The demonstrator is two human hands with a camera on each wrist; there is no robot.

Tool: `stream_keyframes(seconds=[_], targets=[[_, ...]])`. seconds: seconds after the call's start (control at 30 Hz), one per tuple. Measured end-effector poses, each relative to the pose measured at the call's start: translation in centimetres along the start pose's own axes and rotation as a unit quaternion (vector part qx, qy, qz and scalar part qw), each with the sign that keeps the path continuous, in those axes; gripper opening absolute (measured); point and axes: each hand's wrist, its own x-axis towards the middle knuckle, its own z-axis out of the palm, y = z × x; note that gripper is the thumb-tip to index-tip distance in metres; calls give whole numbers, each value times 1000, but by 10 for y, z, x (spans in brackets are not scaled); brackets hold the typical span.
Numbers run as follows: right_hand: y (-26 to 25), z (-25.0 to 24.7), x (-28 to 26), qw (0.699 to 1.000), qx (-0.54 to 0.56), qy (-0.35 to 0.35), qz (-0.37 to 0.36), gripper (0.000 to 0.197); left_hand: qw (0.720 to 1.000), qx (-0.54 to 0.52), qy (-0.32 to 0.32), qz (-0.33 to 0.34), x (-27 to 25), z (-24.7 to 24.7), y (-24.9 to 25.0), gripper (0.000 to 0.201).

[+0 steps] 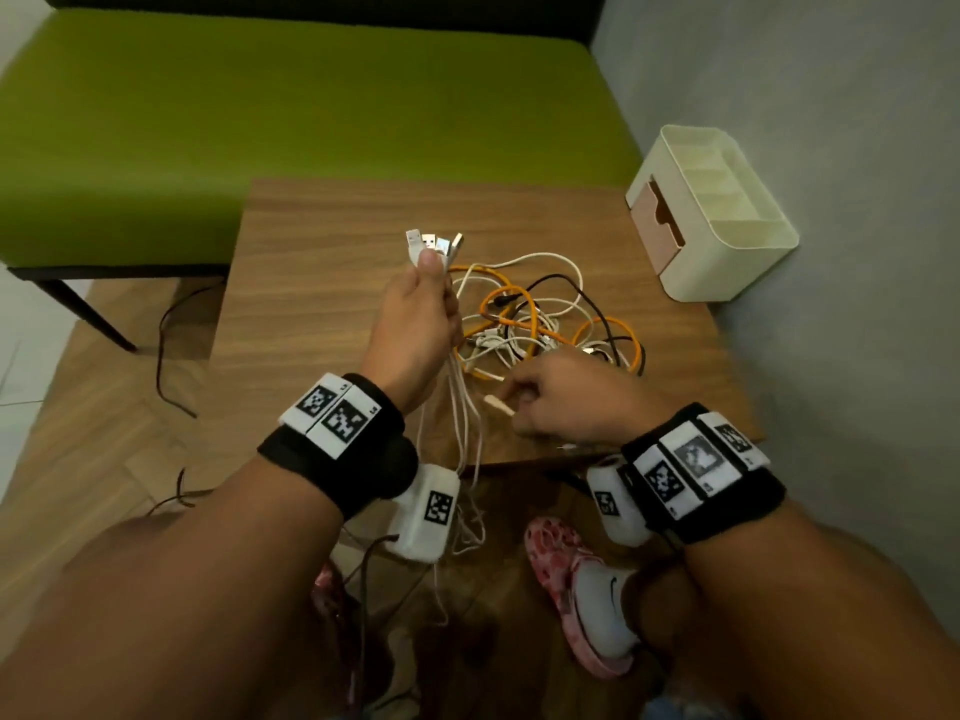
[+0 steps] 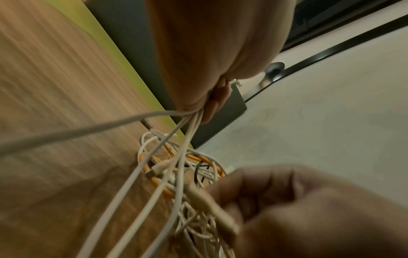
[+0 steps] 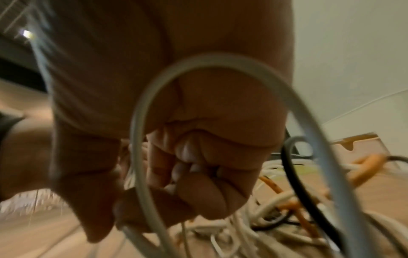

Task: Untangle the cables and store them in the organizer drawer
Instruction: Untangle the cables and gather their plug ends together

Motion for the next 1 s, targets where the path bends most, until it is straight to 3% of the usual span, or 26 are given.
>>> stream_keyframes(seconds=[0.33, 0.47, 0.67, 0.8, 1.0], targets=[[8, -11, 0, 966, 206, 154, -24, 10, 1000, 7, -14, 24, 7, -1, -14, 31], [10, -11, 4, 929, 278, 242, -23, 13, 1000, 8, -13, 18, 8, 2, -14, 31], [-4, 1, 6, 866, 352, 340, -100, 24, 999, 12, -49, 7, -1, 16, -20, 38], [-9, 5, 4, 850, 364, 358, -133, 22, 998, 20, -65, 19, -3, 21, -22, 48], [-6, 13, 8, 850, 378, 343, -130, 18, 995, -18, -99, 25, -7, 26, -17, 38]])
